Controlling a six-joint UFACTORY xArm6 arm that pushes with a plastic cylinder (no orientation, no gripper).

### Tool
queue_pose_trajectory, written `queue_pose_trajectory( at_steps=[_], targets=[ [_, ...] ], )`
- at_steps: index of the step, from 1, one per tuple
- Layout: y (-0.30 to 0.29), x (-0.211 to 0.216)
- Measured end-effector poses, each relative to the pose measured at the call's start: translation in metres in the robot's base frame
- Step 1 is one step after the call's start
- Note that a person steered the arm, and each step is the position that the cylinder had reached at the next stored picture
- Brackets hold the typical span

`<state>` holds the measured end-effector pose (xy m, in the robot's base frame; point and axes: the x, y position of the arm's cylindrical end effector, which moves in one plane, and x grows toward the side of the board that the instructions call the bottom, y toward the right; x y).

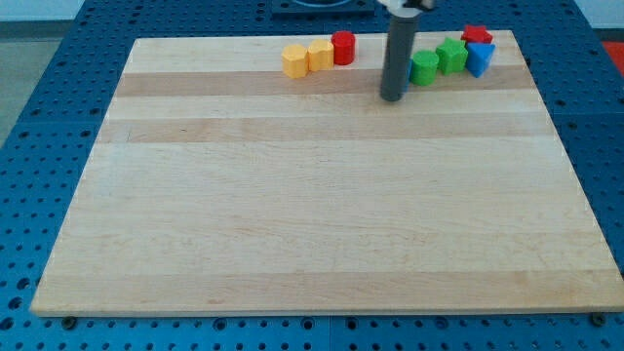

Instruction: Slide the blue cube closer to the blue triangle

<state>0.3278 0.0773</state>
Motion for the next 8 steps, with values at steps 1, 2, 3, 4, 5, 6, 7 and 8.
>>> queue_pose_trajectory(
  at_steps=[1, 2, 3, 4, 5, 6, 7, 8],
  targets=[
    [-0.037, 0.000],
    [-0.044, -0.011],
    [-0.044, -0.023],
    [-0.043, -0.030],
    [-0.036, -0.032],
    [-0.026, -0.036],
    [-0.018, -0.037],
    [-0.009, -0.037]
  ],
)
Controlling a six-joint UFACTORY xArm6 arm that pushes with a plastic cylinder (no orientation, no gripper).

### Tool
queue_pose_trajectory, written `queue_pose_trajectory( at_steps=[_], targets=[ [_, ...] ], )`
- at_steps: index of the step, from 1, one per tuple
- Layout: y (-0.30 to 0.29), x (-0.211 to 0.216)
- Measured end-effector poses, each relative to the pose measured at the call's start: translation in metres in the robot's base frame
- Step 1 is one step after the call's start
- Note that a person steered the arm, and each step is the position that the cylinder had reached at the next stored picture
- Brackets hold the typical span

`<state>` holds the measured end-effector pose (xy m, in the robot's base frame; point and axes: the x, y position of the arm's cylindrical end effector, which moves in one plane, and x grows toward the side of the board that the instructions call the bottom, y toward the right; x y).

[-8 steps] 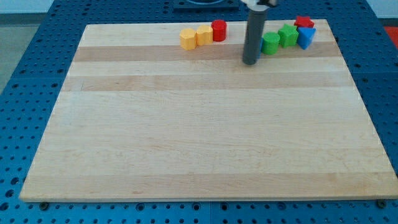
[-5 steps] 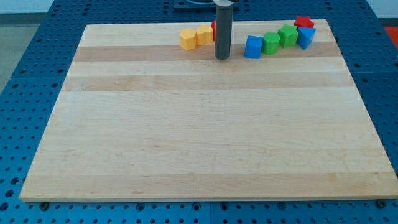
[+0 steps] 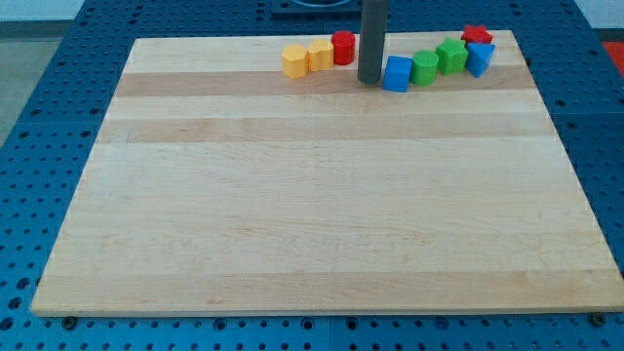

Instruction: Slide the blue cube closer to the blue triangle

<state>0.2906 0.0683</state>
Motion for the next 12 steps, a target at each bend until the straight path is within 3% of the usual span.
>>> queue_pose_trajectory(
  at_steps=[8, 11, 12],
  targets=[
    [0.086, 0.046],
    [0.078, 0.046],
    [0.037, 0.046]
  ],
)
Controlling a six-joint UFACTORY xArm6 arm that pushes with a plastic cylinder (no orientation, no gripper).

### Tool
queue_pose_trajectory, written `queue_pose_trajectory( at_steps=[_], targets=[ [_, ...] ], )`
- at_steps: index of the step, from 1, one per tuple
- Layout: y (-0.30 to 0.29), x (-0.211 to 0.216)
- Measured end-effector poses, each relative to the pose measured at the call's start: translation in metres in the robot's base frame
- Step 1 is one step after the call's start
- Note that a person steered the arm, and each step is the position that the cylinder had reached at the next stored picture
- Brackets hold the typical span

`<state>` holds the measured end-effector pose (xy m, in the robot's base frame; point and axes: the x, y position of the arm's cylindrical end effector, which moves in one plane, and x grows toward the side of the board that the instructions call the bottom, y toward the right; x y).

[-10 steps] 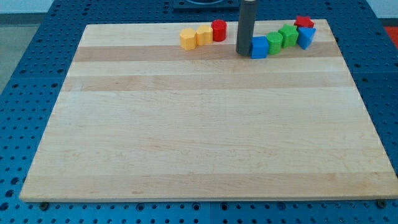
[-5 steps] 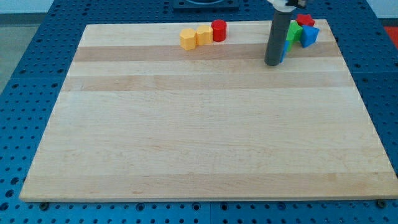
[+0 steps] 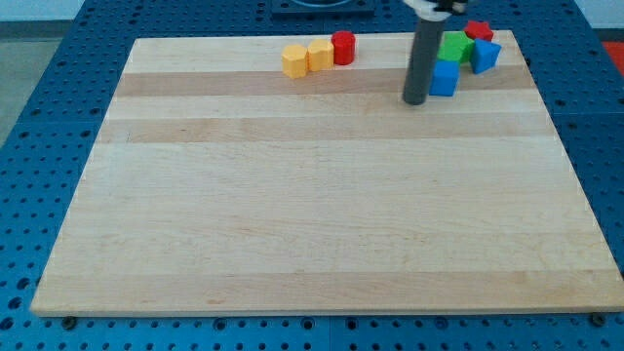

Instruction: Slide the blue cube closer to the blue triangle

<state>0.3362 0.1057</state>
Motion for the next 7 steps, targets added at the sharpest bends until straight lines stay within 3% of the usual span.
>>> queue_pose_trajectory(
  at_steps=[1, 2, 7],
  targets=[
    [-0.040, -0.004],
    [-0.041, -0.017],
    [0.044, -0.017]
  ],
)
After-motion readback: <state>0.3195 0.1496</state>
